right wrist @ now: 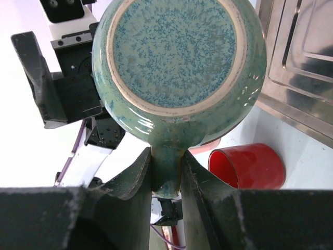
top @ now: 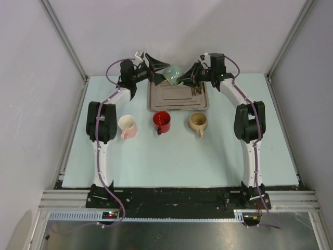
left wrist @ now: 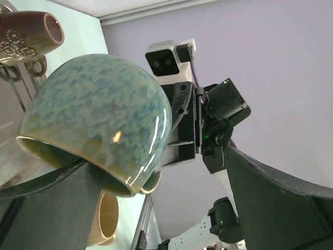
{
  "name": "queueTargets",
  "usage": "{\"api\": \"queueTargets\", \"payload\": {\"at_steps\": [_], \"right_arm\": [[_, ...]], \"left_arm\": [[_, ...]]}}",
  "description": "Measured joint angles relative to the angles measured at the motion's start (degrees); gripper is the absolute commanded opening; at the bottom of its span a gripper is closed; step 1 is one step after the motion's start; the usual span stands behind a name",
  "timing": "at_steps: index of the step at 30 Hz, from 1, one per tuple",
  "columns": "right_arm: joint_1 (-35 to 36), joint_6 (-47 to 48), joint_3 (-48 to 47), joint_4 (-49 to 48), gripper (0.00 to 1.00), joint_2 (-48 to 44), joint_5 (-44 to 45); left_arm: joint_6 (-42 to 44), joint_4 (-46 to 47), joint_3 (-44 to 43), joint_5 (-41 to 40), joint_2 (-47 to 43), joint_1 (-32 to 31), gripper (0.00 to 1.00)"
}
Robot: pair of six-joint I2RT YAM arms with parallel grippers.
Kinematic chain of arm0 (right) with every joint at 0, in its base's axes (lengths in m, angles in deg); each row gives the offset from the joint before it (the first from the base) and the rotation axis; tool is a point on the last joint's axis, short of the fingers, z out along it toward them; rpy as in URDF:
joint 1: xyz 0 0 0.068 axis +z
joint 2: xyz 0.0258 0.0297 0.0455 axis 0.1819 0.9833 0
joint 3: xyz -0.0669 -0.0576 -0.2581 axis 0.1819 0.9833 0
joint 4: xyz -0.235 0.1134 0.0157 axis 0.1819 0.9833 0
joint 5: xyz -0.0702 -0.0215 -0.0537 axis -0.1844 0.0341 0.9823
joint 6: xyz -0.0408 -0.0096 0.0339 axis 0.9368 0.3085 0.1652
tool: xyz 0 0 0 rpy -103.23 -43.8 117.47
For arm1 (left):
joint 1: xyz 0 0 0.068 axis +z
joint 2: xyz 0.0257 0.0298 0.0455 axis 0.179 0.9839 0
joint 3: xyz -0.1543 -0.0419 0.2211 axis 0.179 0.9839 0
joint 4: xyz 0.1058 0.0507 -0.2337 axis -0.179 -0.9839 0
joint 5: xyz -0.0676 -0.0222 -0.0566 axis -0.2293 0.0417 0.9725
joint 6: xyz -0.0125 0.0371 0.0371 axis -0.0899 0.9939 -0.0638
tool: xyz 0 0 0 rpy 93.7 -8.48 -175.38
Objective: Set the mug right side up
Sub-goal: Turn over the cup on the tray.
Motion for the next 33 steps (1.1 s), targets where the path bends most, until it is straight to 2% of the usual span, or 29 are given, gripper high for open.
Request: {"api": "queueTargets", "payload": {"at_steps": [16, 27, 29, 33], "right_arm": [[2.8, -2.1, 4.1, -7.7, 0.0, 0.0, -1.3], [2.9, -5.1, 5.0, -11.0, 0.0, 0.0, -3.0], [2.9, -5.4, 5.0, -11.5, 0.0, 0.0, -3.1], [3.0, -5.6, 5.0, -12.1, 0.0, 0.0, -4.0]], "left_arm": [[-8.2, 8.8, 2.2, -1.3, 0.0, -0.5, 0.65], [-9.6, 11.3, 2.8, -1.5, 0.0, -1.1, 0.49], [-9.8, 11.6, 2.8, -1.6, 0.0, -1.1, 0.44], [-10.1, 12.3, 3.2, -1.5, 0.0, -1.1, 0.26]]}}
